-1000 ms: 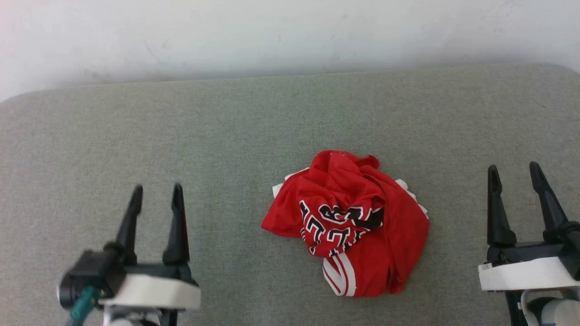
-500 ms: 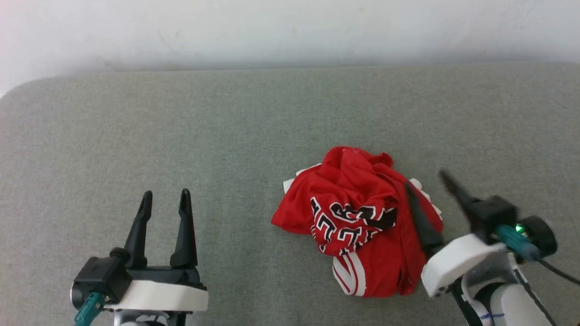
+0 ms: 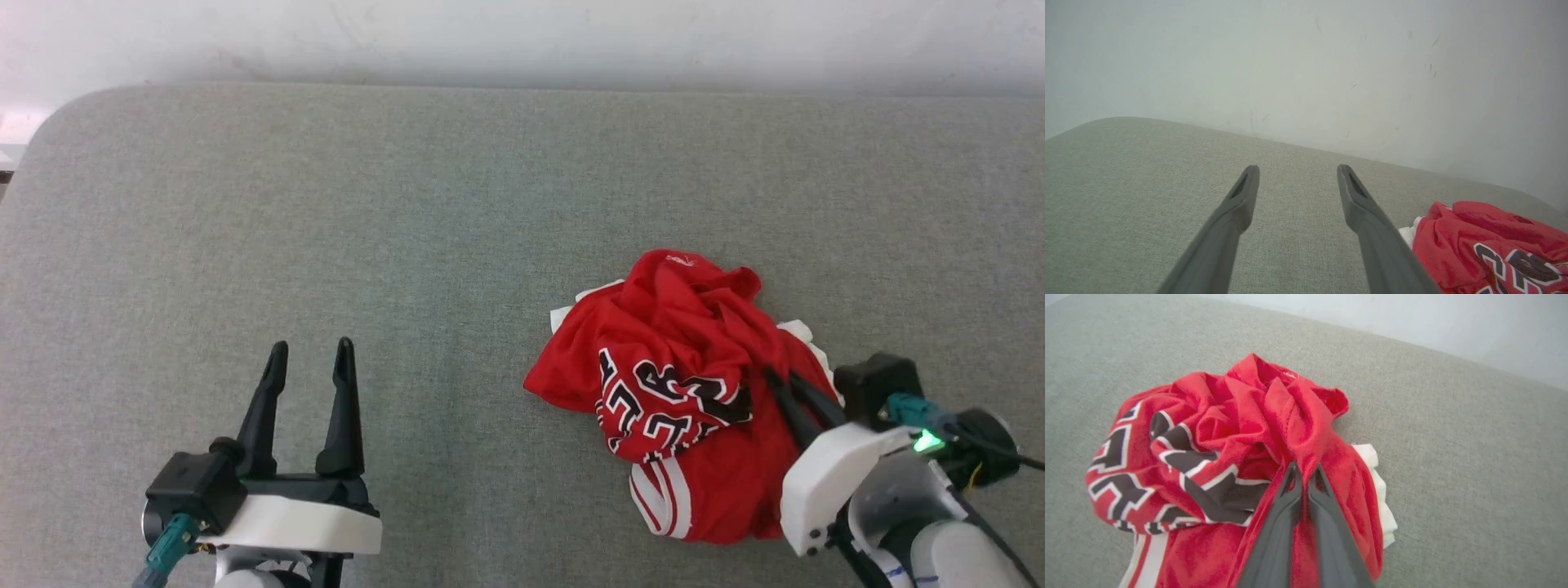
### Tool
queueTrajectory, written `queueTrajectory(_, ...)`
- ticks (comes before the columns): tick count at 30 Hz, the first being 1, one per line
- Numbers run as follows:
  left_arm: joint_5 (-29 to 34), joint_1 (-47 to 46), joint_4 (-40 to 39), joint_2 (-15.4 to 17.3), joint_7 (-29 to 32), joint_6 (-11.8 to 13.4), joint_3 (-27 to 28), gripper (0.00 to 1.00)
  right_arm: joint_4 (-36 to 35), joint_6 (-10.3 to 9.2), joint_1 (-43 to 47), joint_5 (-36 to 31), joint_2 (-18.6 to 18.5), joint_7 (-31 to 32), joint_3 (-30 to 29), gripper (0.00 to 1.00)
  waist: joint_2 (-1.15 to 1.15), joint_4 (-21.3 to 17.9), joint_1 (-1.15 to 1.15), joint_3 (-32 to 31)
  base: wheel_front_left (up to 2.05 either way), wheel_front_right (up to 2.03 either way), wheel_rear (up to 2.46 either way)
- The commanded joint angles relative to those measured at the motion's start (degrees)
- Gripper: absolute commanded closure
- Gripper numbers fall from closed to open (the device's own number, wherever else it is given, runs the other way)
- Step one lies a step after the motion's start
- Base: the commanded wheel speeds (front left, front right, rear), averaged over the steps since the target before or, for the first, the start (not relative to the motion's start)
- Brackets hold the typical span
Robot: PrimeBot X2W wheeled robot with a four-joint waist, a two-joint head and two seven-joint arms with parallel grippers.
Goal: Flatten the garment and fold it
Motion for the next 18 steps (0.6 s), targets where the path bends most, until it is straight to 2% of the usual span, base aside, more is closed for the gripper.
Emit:
queueTrajectory(1,0.17,-0.51,0.26,-0.29,-0.27,-0.28,0.21,0.00,-1.04,-0.05,-1.03,-0.03,0.23,-1.08,-0.26,1.00,0.00,-0.32,-0.01,-0.44,0.00,0.00,0.00)
queueTrajectory(6,-0.21,-0.42,0.69,-0.31,-0.27,-0.07,-0.17,0.00,-3.57,-0.05,-6.93,-0.22,-1.57,-4.14,-2.28,1.00,0.00,-2.14,-0.01,-1.64,0.00,0.00,0.00)
queueTrajectory(10,0.01,-0.76,0.76,-0.31,-0.27,-0.18,-0.43,0.00,-3.93,-0.05,-10.35,-1.04,-3.30,-4.44,-8.46,1.00,0.00,-3.33,-0.01,-1.73,0.00,0.00,0.00)
queueTrajectory(15,0.39,-1.35,1.58,-0.32,-0.27,-0.86,-0.64,0.00,-0.14,-0.05,-7.03,-4.32,-4.64,-4.50,-19.43,1.00,0.00,-3.52,-0.01,-0.69,0.00,0.00,0.00)
queueTrajectory(18,0.49,-1.34,2.21,-0.32,-0.27,-1.09,-0.62,0.00,3.93,-0.05,-2.22,-5.43,-2.62,-5.19,-24.62,1.00,0.00,-3.17,-0.01,-0.27,0.00,0.00,0.00)
